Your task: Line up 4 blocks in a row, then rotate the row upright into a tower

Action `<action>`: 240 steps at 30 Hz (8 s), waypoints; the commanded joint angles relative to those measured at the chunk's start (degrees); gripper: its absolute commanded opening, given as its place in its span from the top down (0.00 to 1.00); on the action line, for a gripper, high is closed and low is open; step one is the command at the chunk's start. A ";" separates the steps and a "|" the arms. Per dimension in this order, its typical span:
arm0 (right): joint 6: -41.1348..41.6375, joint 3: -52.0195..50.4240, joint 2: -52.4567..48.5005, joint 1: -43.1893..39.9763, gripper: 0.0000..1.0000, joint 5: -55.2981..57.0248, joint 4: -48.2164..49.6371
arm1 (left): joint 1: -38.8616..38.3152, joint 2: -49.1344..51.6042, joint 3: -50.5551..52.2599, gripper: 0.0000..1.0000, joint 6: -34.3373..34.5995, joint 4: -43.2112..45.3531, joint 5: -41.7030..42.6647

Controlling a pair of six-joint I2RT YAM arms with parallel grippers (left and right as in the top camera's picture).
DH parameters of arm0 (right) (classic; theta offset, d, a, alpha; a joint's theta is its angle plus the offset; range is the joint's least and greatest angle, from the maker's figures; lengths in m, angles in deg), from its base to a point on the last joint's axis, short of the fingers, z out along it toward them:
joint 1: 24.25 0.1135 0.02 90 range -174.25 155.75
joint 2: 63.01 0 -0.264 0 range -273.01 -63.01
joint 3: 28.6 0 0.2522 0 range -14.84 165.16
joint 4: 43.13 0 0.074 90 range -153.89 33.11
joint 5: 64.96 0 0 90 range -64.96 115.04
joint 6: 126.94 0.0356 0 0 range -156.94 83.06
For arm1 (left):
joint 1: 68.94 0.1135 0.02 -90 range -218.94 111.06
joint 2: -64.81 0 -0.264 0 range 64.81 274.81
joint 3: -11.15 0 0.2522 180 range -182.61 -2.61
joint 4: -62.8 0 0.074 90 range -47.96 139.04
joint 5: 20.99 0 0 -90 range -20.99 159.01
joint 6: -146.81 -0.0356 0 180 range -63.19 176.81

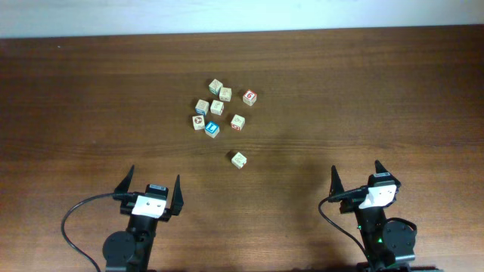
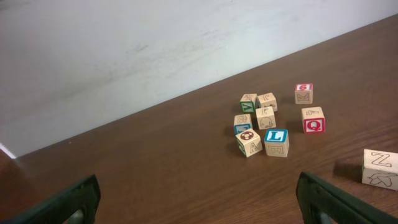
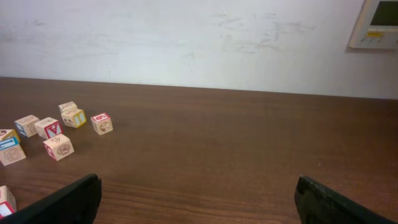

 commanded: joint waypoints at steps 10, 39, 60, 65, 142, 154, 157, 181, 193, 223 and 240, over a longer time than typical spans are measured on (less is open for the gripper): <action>-0.37 -0.42 0.28 -0.22 0.02 0.72 -0.20 | 0.28 -0.55 0.31 0.01 -0.87 -0.15 -0.22; -0.37 -0.42 0.28 -0.22 0.02 0.72 -0.20 | 0.28 -0.50 0.31 0.01 -0.87 -0.15 -0.22; -0.35 -0.42 0.28 -0.22 0.02 0.72 -0.17 | 0.28 -0.50 0.31 0.01 -0.87 -0.20 -0.68; -0.35 -0.42 0.28 -0.22 0.02 0.72 -0.17 | 0.28 -0.50 0.26 0.01 -0.70 -0.22 -0.79; 3.37 69.29 -111.19 35.41 0.67 -0.96 -19.80 | 5.27 96.67 -87.10 0.01 27.69 -40.74 -7.74; 31.95 73.64 -108.59 18.05 0.73 2.16 -38.38 | 5.27 96.67 -87.10 0.01 27.69 -40.74 -7.72; 27.93 73.66 -108.56 18.56 0.59 -3.26 -33.20 | 5.27 96.67 -87.10 0.01 27.69 -40.74 -7.74; 32.63 70.95 -111.89 25.11 0.72 -1.60 -30.67 | 5.27 96.67 -87.10 0.01 27.69 -40.74 -7.74; 30.73 73.44 -109.61 20.31 0.72 7.67 -40.02 | 5.27 96.67 -87.10 0.01 27.69 -40.74 -7.74; 41.97 86.55 -121.61 28.74 0.34 5.70 -16.98 | 5.27 96.67 -87.10 0.01 27.69 -40.74 -7.74; 34.60 86.55 -125.44 28.61 0.68 5.66 -17.57 | 5.27 96.67 -87.10 0.01 27.69 -40.76 -7.74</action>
